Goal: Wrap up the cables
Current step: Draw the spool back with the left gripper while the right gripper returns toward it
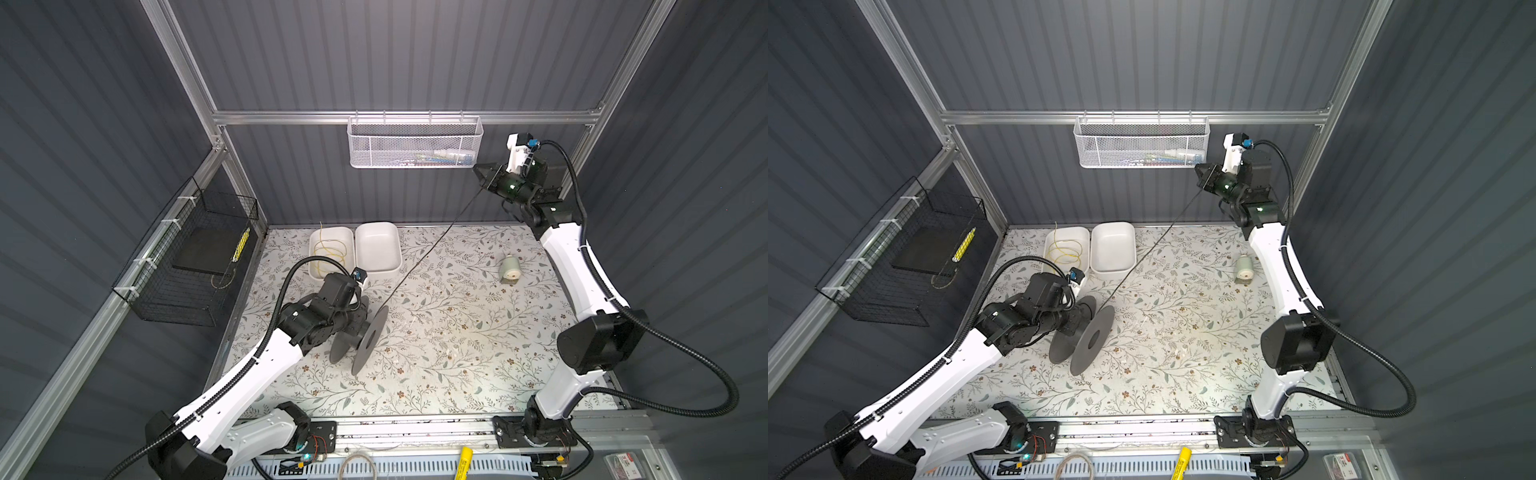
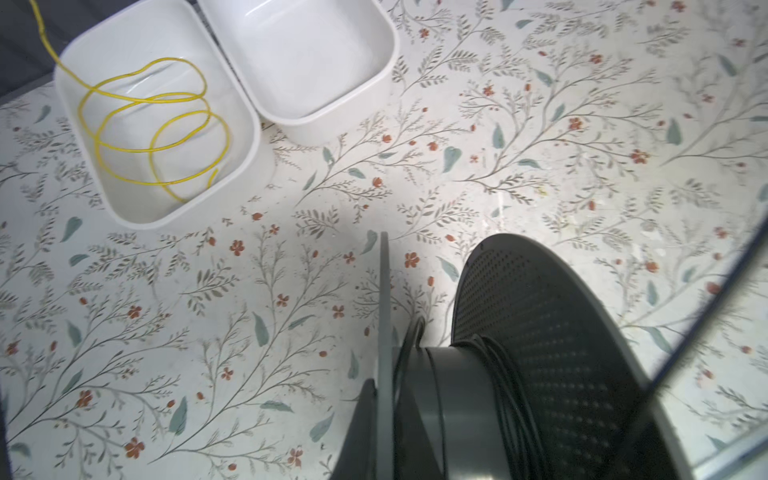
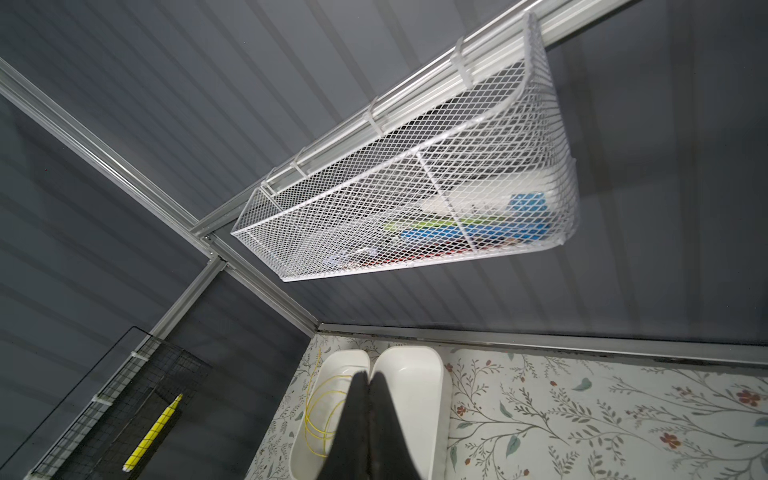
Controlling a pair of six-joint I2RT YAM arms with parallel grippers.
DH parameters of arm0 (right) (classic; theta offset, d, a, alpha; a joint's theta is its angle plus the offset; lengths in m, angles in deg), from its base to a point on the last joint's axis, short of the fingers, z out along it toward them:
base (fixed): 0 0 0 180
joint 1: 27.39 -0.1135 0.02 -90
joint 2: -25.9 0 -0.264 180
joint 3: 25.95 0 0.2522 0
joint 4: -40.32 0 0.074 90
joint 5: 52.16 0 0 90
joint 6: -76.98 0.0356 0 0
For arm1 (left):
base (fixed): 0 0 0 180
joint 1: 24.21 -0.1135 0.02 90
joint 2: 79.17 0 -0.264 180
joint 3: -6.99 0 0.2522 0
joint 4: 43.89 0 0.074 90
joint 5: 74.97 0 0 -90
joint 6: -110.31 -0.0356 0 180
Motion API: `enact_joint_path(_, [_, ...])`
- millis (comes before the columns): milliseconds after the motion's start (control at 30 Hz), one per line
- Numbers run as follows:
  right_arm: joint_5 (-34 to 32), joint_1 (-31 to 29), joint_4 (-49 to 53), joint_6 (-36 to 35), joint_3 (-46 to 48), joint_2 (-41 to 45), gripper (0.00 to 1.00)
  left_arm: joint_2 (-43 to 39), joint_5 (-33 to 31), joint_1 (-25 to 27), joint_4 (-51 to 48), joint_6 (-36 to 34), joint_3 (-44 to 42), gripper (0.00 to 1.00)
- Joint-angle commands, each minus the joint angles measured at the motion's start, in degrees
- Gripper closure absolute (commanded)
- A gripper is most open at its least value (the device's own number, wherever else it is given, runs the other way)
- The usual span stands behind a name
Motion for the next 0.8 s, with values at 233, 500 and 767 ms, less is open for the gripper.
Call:
enact_joint_path(233, [-9.79,0.03,-7.12,-2.24,13.09,1.61,1.00,-7.94,12.10,-0.14,-3.05,-3.31,7.80,1.00])
enact_joint_path(500, [-14.01,-0.78,-13.84,-1.89,29.12,5.26,1.00,-7.51,13.66,-0.14,-6.32,-2.15,17.98,1.00])
enact_joint_path(767, [-16.08,-5.21,-21.01,0.04,43.94,8.21,1.00,-2.61,13.57,-0.16,-2.94,1.77,26.17,1.00])
